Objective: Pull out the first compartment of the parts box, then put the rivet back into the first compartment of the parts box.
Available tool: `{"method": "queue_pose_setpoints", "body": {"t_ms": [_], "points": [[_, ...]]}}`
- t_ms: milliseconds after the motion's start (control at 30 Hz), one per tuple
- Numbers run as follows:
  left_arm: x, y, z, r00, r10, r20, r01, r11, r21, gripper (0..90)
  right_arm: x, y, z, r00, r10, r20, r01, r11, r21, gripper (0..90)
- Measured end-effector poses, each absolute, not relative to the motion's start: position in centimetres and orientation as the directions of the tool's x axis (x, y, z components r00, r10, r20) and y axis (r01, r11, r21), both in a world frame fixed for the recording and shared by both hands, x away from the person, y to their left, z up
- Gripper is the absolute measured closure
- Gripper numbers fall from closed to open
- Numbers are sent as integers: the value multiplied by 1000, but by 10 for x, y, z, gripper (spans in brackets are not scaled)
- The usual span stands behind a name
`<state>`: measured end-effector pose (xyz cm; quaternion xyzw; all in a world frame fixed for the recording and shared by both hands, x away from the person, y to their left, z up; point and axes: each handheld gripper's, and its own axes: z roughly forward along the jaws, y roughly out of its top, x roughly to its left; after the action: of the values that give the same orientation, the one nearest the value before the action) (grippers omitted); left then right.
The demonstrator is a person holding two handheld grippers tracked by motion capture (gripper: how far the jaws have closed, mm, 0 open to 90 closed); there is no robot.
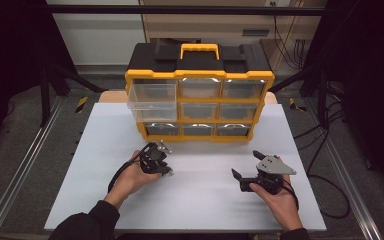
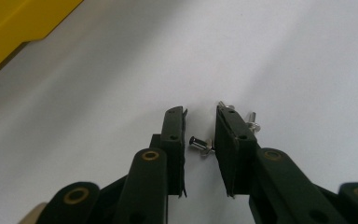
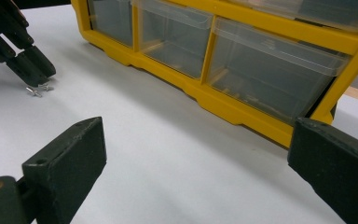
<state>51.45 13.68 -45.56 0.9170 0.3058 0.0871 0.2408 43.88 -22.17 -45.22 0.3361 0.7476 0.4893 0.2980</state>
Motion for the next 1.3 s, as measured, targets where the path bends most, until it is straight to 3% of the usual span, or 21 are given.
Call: {"method": "queue_pose_setpoints", "body": {"t_ms": [167,433,567,1033,1300], "points": [[512,136,-455,797,603,32,514,-705,488,771,439,-222,-452,-597,794,-116,211,295,932,45],[507,138,-451,782,621,46,507,-678,532,616,439,-222,-452,-598,793,-117,211,296,932,45],[503,139,-449,770,635,56,516,-672,531,580,439,-221,-453,-600,791,-115,211,296,932,45],[506,140,-454,768,639,41,535,-675,508,638,439,-222,-453,-598,793,-115,213,296,931,45],[505,141,-457,769,638,41,532,-675,511,724,440,-222,-453,-600,791,-118,213,301,930,45]]}}
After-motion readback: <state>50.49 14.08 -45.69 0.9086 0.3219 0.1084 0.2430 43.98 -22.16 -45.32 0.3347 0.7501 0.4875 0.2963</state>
